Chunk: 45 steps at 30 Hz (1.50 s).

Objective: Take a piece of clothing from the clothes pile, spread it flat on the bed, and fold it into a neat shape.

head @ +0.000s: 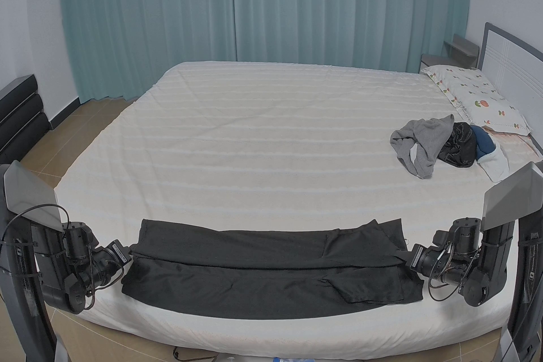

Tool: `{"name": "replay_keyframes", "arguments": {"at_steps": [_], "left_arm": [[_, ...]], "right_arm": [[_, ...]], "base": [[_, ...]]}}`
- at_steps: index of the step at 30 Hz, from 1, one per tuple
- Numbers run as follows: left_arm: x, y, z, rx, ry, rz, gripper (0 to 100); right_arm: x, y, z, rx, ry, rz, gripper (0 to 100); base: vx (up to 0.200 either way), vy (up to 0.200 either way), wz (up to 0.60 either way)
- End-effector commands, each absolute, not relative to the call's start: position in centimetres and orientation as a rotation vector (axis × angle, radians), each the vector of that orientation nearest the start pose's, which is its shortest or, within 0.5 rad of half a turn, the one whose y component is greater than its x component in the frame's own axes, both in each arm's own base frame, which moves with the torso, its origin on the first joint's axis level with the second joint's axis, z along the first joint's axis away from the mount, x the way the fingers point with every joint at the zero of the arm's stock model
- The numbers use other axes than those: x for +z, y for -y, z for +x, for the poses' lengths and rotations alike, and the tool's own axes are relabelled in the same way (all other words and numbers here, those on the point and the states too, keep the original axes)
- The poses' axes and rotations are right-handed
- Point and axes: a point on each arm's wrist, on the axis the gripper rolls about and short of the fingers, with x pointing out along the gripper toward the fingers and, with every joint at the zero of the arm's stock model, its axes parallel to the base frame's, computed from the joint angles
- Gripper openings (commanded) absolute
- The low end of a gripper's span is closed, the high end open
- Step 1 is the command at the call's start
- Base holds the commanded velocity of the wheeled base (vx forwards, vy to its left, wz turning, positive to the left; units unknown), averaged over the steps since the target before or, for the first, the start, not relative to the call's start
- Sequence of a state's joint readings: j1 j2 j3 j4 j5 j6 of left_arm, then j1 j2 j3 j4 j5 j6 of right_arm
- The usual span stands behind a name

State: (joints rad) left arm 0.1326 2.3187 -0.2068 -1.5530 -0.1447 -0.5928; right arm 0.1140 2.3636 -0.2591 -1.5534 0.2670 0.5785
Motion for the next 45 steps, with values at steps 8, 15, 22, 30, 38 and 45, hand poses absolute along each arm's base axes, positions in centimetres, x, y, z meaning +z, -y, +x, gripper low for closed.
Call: {"name": "replay_keyframes", "arguments": {"at_steps": [8,15,22,30,38,45], "left_arm": [[-2.9,-3.0,25.7,0.148,-0.579,-0.643,100],[-1.1,-3.2,26.3,0.130,-0.498,-0.649,100],[1.3,-3.3,28.7,0.111,-0.363,-0.778,100],[1.7,-2.6,33.3,0.118,-0.394,-0.924,100],[0.0,-2.0,34.7,0.146,-0.460,-0.958,100],[0.0,-2.0,34.8,0.144,-0.457,-0.958,100]], "right_arm": [[-2.8,-3.6,27.8,0.210,-0.616,0.584,100],[1.1,-2.7,28.8,0.232,-0.461,0.599,100],[1.4,-4.4,30.4,0.297,-0.459,0.596,100],[-1.1,-6.3,31.9,0.402,-0.628,0.613,100],[-3.1,-5.9,32.3,0.393,-0.681,0.622,100],[-3.8,-5.6,32.5,0.387,-0.686,0.593,100]], "base": [[0.000,0.000,0.00],[0.000,0.000,0.00],[0.000,0.000,0.00],[0.000,0.000,0.00],[0.000,0.000,0.00],[0.000,0.000,0.00]]}}
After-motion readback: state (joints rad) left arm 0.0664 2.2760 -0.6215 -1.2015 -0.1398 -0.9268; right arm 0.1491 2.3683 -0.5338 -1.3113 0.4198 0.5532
